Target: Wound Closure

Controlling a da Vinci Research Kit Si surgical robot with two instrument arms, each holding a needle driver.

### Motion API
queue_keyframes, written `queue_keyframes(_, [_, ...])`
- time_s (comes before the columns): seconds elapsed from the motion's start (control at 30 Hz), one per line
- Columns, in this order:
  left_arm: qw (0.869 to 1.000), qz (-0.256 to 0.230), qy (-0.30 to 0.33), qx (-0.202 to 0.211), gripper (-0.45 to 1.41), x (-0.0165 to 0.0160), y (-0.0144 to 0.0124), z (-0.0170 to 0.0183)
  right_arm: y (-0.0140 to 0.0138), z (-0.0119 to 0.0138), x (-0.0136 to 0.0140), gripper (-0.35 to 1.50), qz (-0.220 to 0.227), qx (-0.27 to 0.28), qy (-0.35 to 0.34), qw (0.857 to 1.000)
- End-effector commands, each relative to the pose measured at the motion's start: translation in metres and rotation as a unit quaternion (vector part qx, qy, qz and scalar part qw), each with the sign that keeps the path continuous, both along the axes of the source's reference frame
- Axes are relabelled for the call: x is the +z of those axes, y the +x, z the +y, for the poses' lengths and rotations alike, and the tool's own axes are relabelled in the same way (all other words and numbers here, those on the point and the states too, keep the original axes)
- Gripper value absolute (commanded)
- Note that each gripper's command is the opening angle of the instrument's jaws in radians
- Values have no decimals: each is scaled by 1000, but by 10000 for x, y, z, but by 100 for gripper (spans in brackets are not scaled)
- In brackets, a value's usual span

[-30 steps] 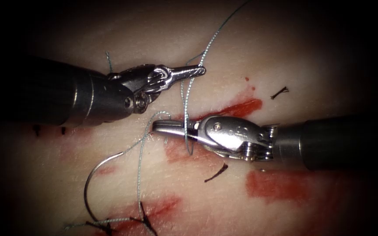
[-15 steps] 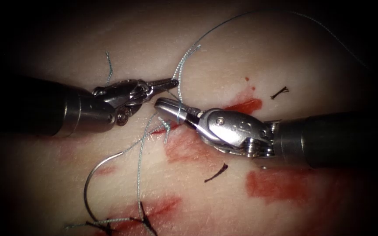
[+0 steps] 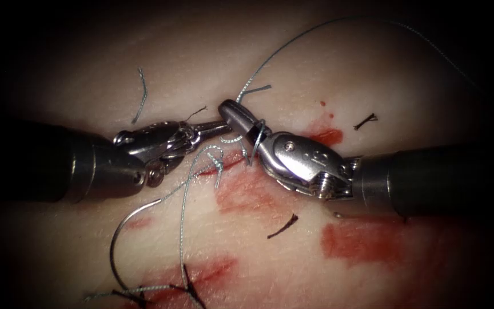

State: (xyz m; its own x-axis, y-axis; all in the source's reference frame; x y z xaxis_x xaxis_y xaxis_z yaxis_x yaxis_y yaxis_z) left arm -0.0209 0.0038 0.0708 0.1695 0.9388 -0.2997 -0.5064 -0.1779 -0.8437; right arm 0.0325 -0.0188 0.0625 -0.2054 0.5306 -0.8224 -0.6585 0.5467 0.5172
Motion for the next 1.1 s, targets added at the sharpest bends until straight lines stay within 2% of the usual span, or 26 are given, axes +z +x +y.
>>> queue_keyframes(0.03, [1000, 3, -9, 4, -45, 2, -5, -3, 7, -2, 4, -35, -2, 20, 4, 1000])
queue_keyframes(0.13, [999, 13, -28, 9, -45, -2, -1, 2, 3, -2, 4, -35, 1, 35, 11, 999])
queue_keyframes(0.43, [998, 36, -48, -6, -45, -3, 14, 13, -2, -8, 3, -35, 9, 26, 34, 999])
queue_keyframes(0.63, [998, 28, -47, -4, -45, -9, 10, 11, -2, -15, 13, -35, -23, 15, 54, 998])
queue_keyframes(1.07, [999, 14, -51, 3, -45, -20, -2, 7, -6, -14, 25, -35, -25, 10, 61, 998])
queue_keyframes(1.1, [999, 14, -51, 3, -45, -20, -2, 7, -5, -14, 25, -25, -26, 9, 61, 998])
